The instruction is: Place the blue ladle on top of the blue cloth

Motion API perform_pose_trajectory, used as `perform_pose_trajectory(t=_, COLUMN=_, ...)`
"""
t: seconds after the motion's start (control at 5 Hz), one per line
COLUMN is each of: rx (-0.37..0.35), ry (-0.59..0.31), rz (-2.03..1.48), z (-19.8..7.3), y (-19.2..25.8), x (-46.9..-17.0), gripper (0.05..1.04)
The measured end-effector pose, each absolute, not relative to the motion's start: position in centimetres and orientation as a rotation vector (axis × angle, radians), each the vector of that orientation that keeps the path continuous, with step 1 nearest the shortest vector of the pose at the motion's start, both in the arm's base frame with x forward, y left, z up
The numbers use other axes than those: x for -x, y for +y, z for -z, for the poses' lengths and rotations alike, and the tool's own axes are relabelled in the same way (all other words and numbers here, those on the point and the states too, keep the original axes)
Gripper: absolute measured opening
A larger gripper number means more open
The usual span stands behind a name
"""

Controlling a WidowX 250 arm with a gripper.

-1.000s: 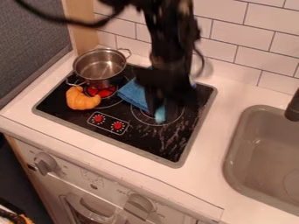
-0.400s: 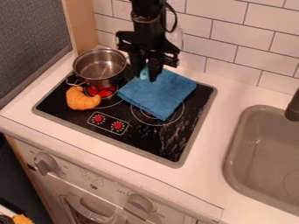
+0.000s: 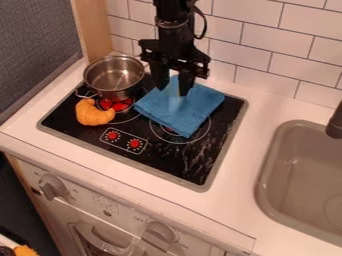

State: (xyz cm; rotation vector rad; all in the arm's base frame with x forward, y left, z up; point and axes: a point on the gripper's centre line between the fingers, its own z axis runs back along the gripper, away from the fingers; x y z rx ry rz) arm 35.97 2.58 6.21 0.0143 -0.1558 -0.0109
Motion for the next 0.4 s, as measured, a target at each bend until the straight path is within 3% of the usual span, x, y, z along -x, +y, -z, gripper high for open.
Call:
perform_pose_trajectory(t=0.2, rx=0.0, ry=-0.151, rz=0.021, z=-6.25, y=2.34, x=-35.88, gripper=0.978)
perform_pose_trajectory(t=0.4, rx=0.007, ry=-0.149, rz=0.036, z=-6.57, y=2.2, x=-35.53, gripper=1.005)
